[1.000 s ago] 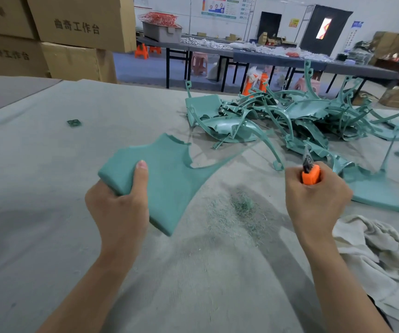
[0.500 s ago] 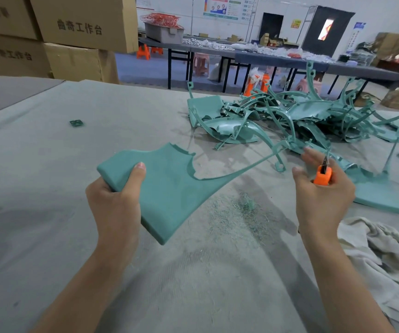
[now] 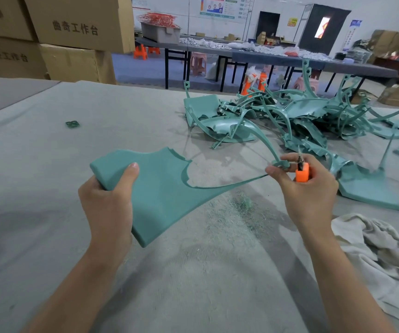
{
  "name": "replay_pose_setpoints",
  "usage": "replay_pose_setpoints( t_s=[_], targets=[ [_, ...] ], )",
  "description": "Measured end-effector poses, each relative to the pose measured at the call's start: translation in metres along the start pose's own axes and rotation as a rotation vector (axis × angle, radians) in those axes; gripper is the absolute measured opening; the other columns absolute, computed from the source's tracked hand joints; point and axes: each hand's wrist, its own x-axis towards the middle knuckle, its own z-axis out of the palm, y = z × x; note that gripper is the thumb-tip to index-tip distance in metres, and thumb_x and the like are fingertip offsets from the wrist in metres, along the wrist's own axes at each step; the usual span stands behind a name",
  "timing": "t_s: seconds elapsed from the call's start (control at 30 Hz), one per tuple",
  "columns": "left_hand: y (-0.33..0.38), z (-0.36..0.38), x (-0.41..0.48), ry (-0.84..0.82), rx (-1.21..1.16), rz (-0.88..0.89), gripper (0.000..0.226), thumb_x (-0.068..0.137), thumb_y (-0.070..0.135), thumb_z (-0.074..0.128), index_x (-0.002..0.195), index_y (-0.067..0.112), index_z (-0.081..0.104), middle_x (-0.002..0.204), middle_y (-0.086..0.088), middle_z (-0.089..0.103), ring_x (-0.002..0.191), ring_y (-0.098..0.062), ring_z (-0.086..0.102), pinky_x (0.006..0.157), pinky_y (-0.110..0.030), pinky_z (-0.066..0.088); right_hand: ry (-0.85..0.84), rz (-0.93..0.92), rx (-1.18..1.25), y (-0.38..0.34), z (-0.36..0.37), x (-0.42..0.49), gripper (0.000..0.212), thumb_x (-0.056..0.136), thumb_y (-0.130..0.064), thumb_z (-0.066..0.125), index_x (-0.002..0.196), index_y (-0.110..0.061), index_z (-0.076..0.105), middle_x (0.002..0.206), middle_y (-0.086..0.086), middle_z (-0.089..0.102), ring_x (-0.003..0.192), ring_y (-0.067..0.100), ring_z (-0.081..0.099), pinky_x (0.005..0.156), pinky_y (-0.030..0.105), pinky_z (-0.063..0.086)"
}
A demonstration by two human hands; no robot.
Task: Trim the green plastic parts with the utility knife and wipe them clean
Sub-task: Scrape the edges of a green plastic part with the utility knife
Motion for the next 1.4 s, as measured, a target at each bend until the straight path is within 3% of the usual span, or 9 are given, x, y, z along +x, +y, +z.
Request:
replay_pose_setpoints(
  t_s=[0.1, 0.2, 0.33, 0.47, 0.63, 0.9, 1.03, 1.2, 1.4],
  targets=[
    [-0.002, -0.003, 0.006, 0.115, 0.051, 0.03, 0.008, 0.073, 0.028, 0.078, 0.074, 0.026, 0.07, 0.071, 0.012, 0.07, 0.066, -0.009, 0.066, 0.06, -0.027, 0.054, -0.058, -0.029, 0.038, -0.001, 0.0, 0.0, 0.025, 0.075, -0.023, 0.084, 0.093, -0.025, 0.068, 0.081, -0.021, 0.068, 0.077, 0.001, 0.066, 0.075, 0.011, 0.047],
    [-0.001, -0.007, 0.01, 0.204, 0.205, 0.136, 0.037, 0.075, 0.023, 0.078, 0.109, 0.026, 0.063, 0.093, 0.015, 0.067, 0.083, -0.006, 0.065, 0.077, -0.03, 0.055, -0.117, -0.029, 0.061, -0.003, -0.001, 0.0, 0.023, 0.079, -0.017, 0.082, 0.094, -0.028, 0.068, 0.079, -0.021, 0.069, 0.081, 0.01, 0.07, 0.079, 0.025, 0.053],
    [0.001, -0.008, 0.007, 0.179, 0.564, 0.586, 0.06, 0.077, 0.017, 0.075, 0.129, 0.003, 0.049, 0.134, -0.014, 0.048, 0.124, -0.025, 0.045, 0.111, -0.028, 0.03, -0.196, 0.069, 0.241, -0.009, -0.001, -0.003, 0.023, 0.076, -0.011, 0.084, 0.082, -0.024, 0.066, 0.061, -0.024, 0.061, 0.057, -0.005, 0.055, 0.058, 0.007, 0.043],
    [0.005, 0.008, -0.021, -0.143, 0.535, 0.754, 0.009, 0.083, 0.022, 0.069, 0.09, 0.016, 0.071, 0.098, 0.007, 0.064, 0.097, -0.013, 0.056, 0.092, -0.011, 0.034, -0.336, 0.079, 0.315, -0.029, 0.011, -0.019, 0.024, 0.072, -0.014, 0.086, 0.077, -0.029, 0.067, 0.058, -0.014, 0.063, 0.053, 0.004, 0.052, 0.055, 0.017, 0.044],
    [-0.002, 0.019, -0.045, -0.561, 0.484, 0.633, 0.016, 0.077, 0.021, 0.08, 0.088, 0.011, 0.074, 0.087, 0.008, 0.071, 0.081, -0.004, 0.064, 0.077, -0.013, 0.046, -0.442, 0.042, 0.464, -0.049, 0.022, -0.041, 0.019, 0.067, -0.025, 0.081, 0.081, -0.025, 0.067, 0.056, -0.015, 0.063, 0.051, -0.001, 0.051, 0.051, 0.011, 0.042],
    [-0.004, 0.02, -0.043, -0.623, 0.28, 0.189, 0.012, 0.072, 0.019, 0.084, 0.079, 0.024, 0.075, 0.071, 0.01, 0.072, 0.067, -0.005, 0.067, 0.07, -0.019, 0.052, -0.463, 0.035, 0.538, -0.053, 0.024, -0.046, 0.016, 0.071, -0.022, 0.076, 0.084, -0.02, 0.066, 0.057, -0.015, 0.065, 0.047, -0.003, 0.052, 0.05, 0.007, 0.04],
    [-0.004, 0.02, -0.048, -0.567, 0.194, 0.091, 0.016, 0.073, 0.013, 0.083, 0.075, 0.027, 0.074, 0.066, 0.001, 0.072, 0.065, -0.024, 0.069, 0.067, -0.035, 0.056, -0.463, 0.031, 0.522, -0.054, 0.025, -0.047, 0.016, 0.072, -0.022, 0.076, 0.085, -0.022, 0.067, 0.06, -0.013, 0.067, 0.048, -0.003, 0.054, 0.052, 0.01, 0.044],
    [0.0, 0.018, -0.051, -0.546, 0.261, 0.277, 0.01, 0.076, 0.013, 0.081, 0.077, 0.021, 0.075, 0.06, 0.011, 0.067, 0.05, -0.002, 0.06, 0.05, -0.016, 0.046, -0.464, 0.025, 0.482, -0.054, 0.024, -0.047, 0.017, 0.071, -0.027, 0.077, 0.085, -0.023, 0.068, 0.063, -0.009, 0.069, 0.051, 0.001, 0.054, 0.053, 0.013, 0.045],
    [-0.004, 0.011, -0.047, -0.467, 0.652, 0.882, 0.008, 0.083, 0.014, 0.068, 0.076, 0.011, 0.072, 0.074, 0.003, 0.068, 0.066, -0.014, 0.06, 0.058, -0.033, 0.049, -0.473, -0.1, 0.416, -0.053, 0.027, -0.051, 0.012, 0.075, -0.027, 0.077, 0.082, -0.027, 0.067, 0.058, -0.018, 0.064, 0.046, 0.0, 0.05, 0.05, 0.007, 0.035]
  ],
)
